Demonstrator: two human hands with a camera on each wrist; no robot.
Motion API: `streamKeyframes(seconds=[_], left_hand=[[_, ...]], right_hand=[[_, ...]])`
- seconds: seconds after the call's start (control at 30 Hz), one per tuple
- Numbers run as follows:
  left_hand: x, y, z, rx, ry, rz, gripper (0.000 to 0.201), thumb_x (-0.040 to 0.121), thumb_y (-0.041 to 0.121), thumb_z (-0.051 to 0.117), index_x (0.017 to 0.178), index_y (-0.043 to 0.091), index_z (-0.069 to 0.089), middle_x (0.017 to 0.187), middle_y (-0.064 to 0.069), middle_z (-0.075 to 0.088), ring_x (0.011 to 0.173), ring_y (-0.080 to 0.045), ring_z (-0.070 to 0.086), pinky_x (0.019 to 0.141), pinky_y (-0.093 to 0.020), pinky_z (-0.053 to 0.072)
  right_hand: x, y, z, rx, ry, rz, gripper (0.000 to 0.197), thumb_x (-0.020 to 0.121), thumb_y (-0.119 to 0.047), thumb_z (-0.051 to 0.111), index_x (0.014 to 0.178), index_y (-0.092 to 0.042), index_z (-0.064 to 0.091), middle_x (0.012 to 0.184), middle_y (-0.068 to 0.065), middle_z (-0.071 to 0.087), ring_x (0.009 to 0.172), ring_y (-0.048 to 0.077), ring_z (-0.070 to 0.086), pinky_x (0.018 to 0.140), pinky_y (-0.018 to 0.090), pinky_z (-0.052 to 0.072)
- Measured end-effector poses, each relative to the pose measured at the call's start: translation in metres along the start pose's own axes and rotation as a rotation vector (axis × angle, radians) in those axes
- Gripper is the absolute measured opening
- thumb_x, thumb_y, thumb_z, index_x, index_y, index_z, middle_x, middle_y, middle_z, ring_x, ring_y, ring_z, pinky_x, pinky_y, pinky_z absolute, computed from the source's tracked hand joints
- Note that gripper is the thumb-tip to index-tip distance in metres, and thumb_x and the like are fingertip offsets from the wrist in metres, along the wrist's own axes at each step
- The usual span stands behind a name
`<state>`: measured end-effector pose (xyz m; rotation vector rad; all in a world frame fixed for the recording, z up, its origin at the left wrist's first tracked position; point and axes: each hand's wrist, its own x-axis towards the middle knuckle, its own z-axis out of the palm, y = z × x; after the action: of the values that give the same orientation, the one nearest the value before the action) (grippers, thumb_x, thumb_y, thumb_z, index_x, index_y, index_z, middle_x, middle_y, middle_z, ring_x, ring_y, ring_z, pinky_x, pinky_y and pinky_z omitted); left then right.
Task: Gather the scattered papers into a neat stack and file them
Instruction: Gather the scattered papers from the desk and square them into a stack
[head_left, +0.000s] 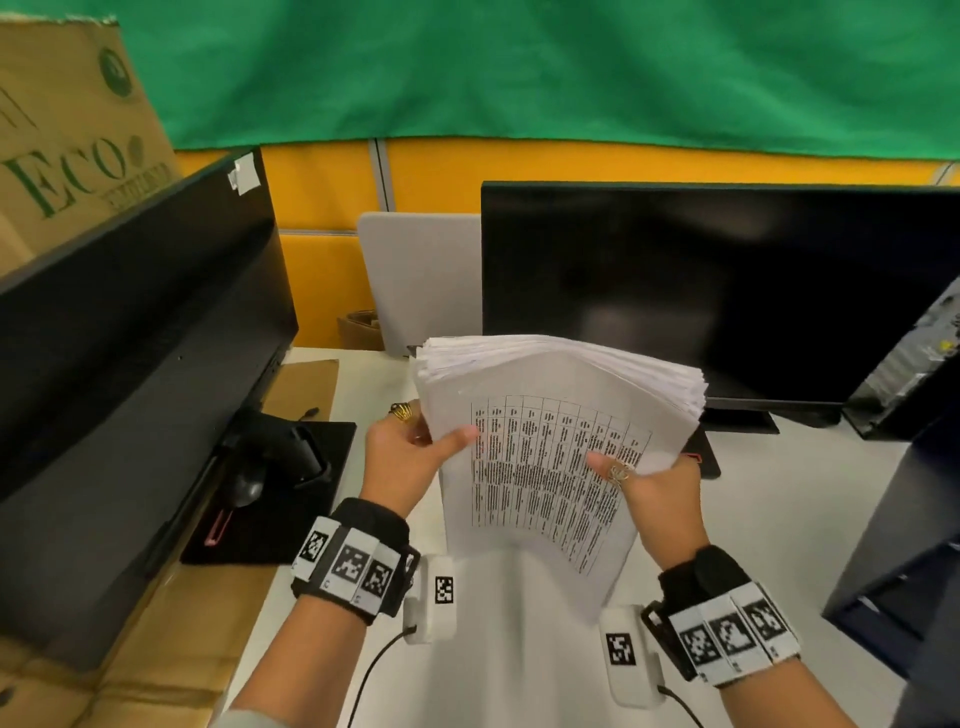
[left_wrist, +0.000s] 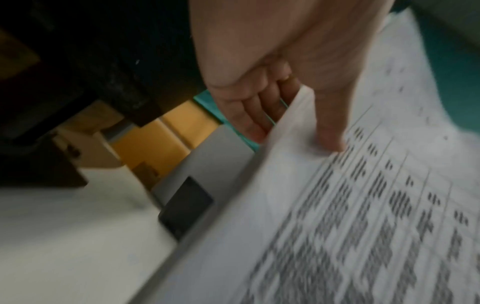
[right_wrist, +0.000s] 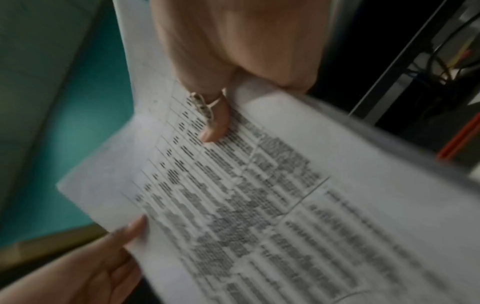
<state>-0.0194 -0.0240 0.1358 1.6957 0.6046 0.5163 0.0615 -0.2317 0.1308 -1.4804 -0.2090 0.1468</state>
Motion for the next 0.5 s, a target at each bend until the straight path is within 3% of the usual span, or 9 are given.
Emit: streamKeyframes(seconds=[0.07,0.13,0.2,0.23,0.27,0.33,0.4,0.43,0.5], left_hand=[[0.002,0.016,-0.015,0.177,0.193,0.148,0.039,0.069,0.026,0.078,0.105,0.021,0.064,0.102,0.007,0.066,0.097,-0.012,0.062,0.092,-0.039,0.052],[-0.004,0.040,-0.024,0.265,0.349,0.412,0.063,0.065,0.034,0.079,0.121,0.026,0.052,0.116,0.008,0.054,0.111,-0.011,0.051,0.099,-0.026,0.042],[-0.017,0.068,-0.019,0.366,0.235,0.663,0.094,0.059,0.046,0.078,0.138,0.027,0.031,0.139,0.003,0.036,0.132,-0.012,0.030,0.110,-0.022,0.025],[-0.020,0.077,-0.013,0.486,0.151,0.764,0.103,0.057,0.053,0.076,0.142,0.026,0.022,0.147,0.002,0.027,0.139,-0.014,0.019,0.114,-0.027,0.018],[-0.020,0.082,-0.008,0.581,0.091,0.840,0.107,0.057,0.058,0.072,0.144,0.026,0.018,0.150,0.002,0.023,0.142,-0.015,0.013,0.116,-0.031,0.015],[-0.016,0.090,0.000,0.599,0.001,0.870,0.103,0.058,0.057,0.070,0.143,0.029,0.021,0.147,0.003,0.031,0.138,-0.008,0.021,0.114,-0.023,0.019],[-0.010,0.093,0.002,0.452,-0.135,0.820,0.090,0.061,0.047,0.075,0.137,0.037,0.028,0.130,0.014,0.046,0.118,0.010,0.039,0.102,-0.004,0.029],[-0.007,0.091,0.001,0.414,-0.199,0.811,0.080,0.064,0.041,0.078,0.132,0.038,0.036,0.117,0.018,0.052,0.106,0.014,0.047,0.095,-0.003,0.036],[0.000,0.079,-0.001,0.415,-0.272,0.815,0.049,0.069,0.029,0.078,0.115,0.029,0.059,0.096,0.017,0.063,0.089,0.008,0.060,0.085,-0.017,0.051]], right_hand=[[0.000,-0.004,0.000,0.009,0.021,-0.042,0.042,0.069,0.009,0.072,0.076,-0.030,0.059,0.079,-0.013,0.064,0.064,-0.012,0.064,0.059,0.009,0.048],[-0.002,-0.005,0.001,-0.033,0.036,-0.103,0.038,0.070,0.006,0.073,0.078,-0.030,0.062,0.077,-0.013,0.064,0.064,-0.009,0.065,0.059,0.009,0.051],[-0.003,-0.007,0.004,-0.207,0.076,-0.178,0.024,0.071,-0.003,0.075,0.088,-0.020,0.070,0.080,-0.005,0.069,0.074,0.006,0.069,0.069,0.026,0.057],[-0.002,-0.007,0.006,-0.358,0.087,-0.245,0.016,0.072,-0.009,0.076,0.086,-0.015,0.072,0.079,0.001,0.072,0.075,0.016,0.069,0.069,0.034,0.057],[0.000,-0.008,0.009,-0.534,0.086,-0.331,0.006,0.073,-0.012,0.074,0.079,-0.012,0.072,0.073,0.005,0.072,0.069,0.024,0.069,0.062,0.034,0.055],[0.000,-0.013,0.015,-0.877,0.122,-0.513,0.014,0.071,-0.009,0.065,0.057,-0.012,0.064,0.051,0.007,0.064,0.049,0.026,0.061,0.043,0.016,0.032],[-0.005,-0.026,0.023,-0.990,0.148,-0.595,0.017,0.065,-0.010,0.054,0.051,-0.015,0.061,0.042,0.005,0.057,0.038,0.022,0.051,0.046,0.010,0.010],[-0.007,-0.030,0.026,-1.013,0.150,-0.612,0.020,0.067,-0.014,0.050,0.053,-0.016,0.063,0.043,0.005,0.058,0.037,0.022,0.050,0.046,0.011,0.010],[-0.009,-0.031,0.029,-1.052,0.117,-0.625,0.021,0.070,-0.020,0.050,0.057,-0.017,0.066,0.046,0.005,0.060,0.039,0.026,0.053,0.042,0.015,0.022]])
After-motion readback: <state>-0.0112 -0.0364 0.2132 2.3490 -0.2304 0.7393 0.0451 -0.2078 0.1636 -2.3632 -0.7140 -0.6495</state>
